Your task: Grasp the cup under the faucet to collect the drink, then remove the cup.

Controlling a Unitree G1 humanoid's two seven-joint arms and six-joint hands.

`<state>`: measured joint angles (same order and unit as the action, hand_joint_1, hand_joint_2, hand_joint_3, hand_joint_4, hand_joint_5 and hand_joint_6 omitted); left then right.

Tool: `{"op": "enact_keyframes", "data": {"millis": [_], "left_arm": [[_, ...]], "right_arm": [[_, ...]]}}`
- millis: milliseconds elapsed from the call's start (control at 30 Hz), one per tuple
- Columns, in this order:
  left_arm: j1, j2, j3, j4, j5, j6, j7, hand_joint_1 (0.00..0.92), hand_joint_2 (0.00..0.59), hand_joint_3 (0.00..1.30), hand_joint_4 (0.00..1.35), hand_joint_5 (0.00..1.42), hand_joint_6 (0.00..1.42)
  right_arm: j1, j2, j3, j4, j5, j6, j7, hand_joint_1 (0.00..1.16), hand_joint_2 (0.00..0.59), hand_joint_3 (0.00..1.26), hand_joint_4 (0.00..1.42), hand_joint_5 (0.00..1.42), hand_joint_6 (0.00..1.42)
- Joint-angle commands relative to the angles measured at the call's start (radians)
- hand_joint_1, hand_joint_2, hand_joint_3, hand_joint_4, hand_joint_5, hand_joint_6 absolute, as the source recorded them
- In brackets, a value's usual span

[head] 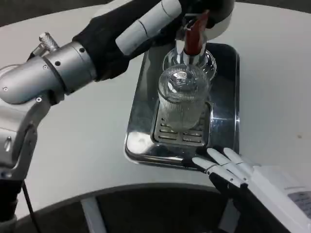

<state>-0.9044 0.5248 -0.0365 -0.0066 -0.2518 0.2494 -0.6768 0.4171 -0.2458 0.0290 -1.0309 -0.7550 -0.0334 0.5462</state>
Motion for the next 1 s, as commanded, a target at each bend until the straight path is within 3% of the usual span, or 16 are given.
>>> {"op": "enact_keyframes", "data": {"millis": [33, 767, 1000], "left_arm": [[0.0, -0.002, -0.031, 0.038, 0.042, -0.033, -0.031, 0.0, 0.1, 0.11, 0.04, 0.15, 0.22], [0.005, 0.022, -0.119, 0.066, 0.245, -0.244, -0.048, 0.0, 0.094, 0.12, 0.04, 0.13, 0.14], [-0.01, 0.029, -0.146, 0.081, 0.32, -0.309, -0.044, 0.0, 0.087, 0.12, 0.03, 0.11, 0.13]], "right_arm": [[0.011, -0.002, 0.001, -0.012, 0.01, 0.005, -0.007, 0.43, 0.443, 0.16, 0.04, 0.0, 0.03], [-0.022, -0.003, 0.02, 0.006, 0.013, 0.048, -0.001, 0.43, 0.443, 0.16, 0.04, 0.0, 0.03], [-0.036, 0.002, 0.011, 0.012, 0.044, 0.095, 0.003, 0.43, 0.443, 0.16, 0.04, 0.0, 0.03]]}}
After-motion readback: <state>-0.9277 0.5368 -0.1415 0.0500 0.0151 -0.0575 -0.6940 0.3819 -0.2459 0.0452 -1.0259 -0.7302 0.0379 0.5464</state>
